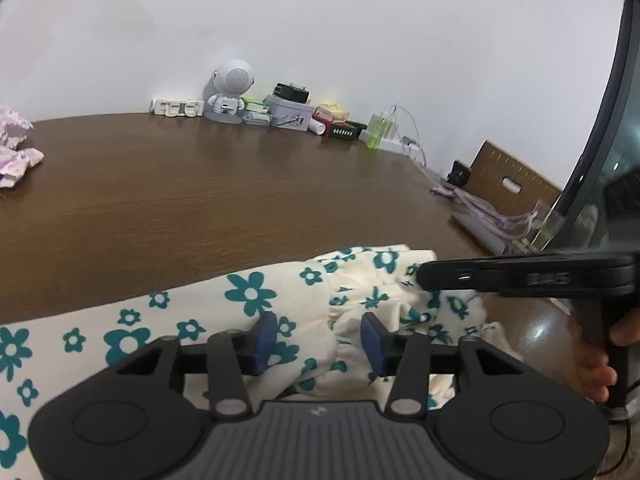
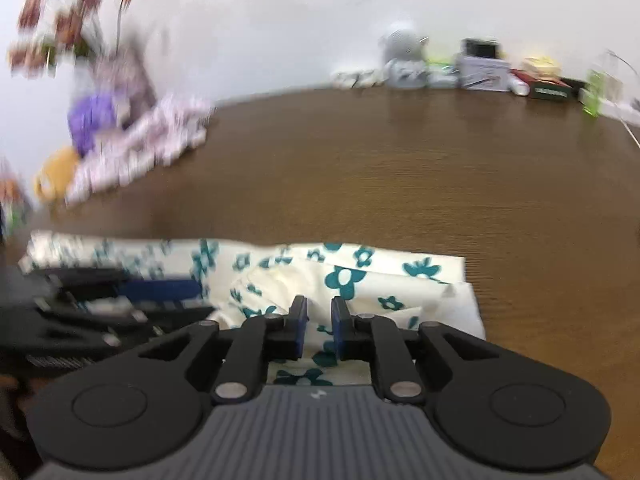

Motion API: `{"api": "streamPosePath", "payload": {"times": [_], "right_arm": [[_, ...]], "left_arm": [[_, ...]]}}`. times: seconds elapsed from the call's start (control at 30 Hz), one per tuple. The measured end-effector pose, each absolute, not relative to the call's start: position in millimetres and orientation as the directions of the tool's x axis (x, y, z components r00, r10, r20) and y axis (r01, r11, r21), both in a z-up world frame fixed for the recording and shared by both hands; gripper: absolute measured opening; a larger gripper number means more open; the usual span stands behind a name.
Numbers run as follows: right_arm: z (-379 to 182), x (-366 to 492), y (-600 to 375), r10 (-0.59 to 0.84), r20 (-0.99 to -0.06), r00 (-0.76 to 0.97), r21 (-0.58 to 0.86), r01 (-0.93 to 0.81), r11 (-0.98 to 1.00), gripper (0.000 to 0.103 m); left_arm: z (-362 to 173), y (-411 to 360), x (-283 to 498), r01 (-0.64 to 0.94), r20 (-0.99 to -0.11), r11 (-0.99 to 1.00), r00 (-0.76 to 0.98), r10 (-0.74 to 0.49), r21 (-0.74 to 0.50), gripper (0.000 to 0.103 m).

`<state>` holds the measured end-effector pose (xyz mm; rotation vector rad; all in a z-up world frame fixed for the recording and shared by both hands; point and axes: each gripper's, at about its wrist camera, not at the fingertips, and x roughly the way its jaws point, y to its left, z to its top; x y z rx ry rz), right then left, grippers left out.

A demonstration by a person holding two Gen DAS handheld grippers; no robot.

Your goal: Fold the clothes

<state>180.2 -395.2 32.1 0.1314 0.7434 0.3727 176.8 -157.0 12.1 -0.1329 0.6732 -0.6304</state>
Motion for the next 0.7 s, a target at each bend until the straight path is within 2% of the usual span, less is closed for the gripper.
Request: {"api": "streamPosePath", "payload": {"times": [0.13,0.2,0.27,0.33,0.37,0.43,0.47,0.5,0.7], "right_arm": [[45.3,152.9,-414.2,0.322,-0.624,0.712,0.232,-0.225,0.946,0.028],[44.4,143.3,-417.8,0.299,-0.649,0.7,0.213,-0.21,0.954,0.041],[37.4,139.2,-418.2,0.291,-0.672,0.682,0.204,-0.207,0.957,0.049],[28.0,137.6,-416.7,0.29,-0.691,0.662,0.202,-0.209,0.957,0.05],[23.9,137.8,-415.1,0.289,-0.695,0.658,0.198,-0.211,0.957,0.049],[18.9,140.3,-410.7,0.285,-0.697,0.658,0.185,-0.219,0.958,0.039],[18.5,142.7,-407.8,0.283,-0.694,0.662,0.174,-0.227,0.958,0.02],[18.0,145.0,-405.0,0.28,-0.69,0.667,0.163,-0.234,0.959,0.005],[13.6,166.4,-397.2,0.279,-0.673,0.685,0.147,-0.245,0.958,0.003]], "left_arm": [[13.0,-166.7,171.2,0.54,-0.543,0.795,0.595,-0.592,-0.275,0.046],[13.5,-170.9,167.9,0.555,-0.545,0.793,0.595,-0.59,-0.253,0.046],[13.5,-173.8,165.8,0.562,-0.552,0.793,0.595,-0.585,-0.235,0.046],[13.2,-175.1,163.8,0.568,-0.554,0.792,0.595,-0.583,-0.224,0.042],[13.1,-175.6,162.8,0.572,-0.553,0.791,0.595,-0.583,-0.219,0.041],[13.5,-176.3,160.1,0.582,-0.549,0.787,0.597,-0.585,-0.206,0.037],[13.8,-176.6,158.7,0.587,-0.546,0.785,0.598,-0.587,-0.2,0.037],[14.1,-176.8,157.6,0.59,-0.542,0.783,0.6,-0.588,-0.197,0.037],[13.6,-176.2,155.5,0.592,-0.536,0.782,0.603,-0.591,-0.196,0.036]]}}
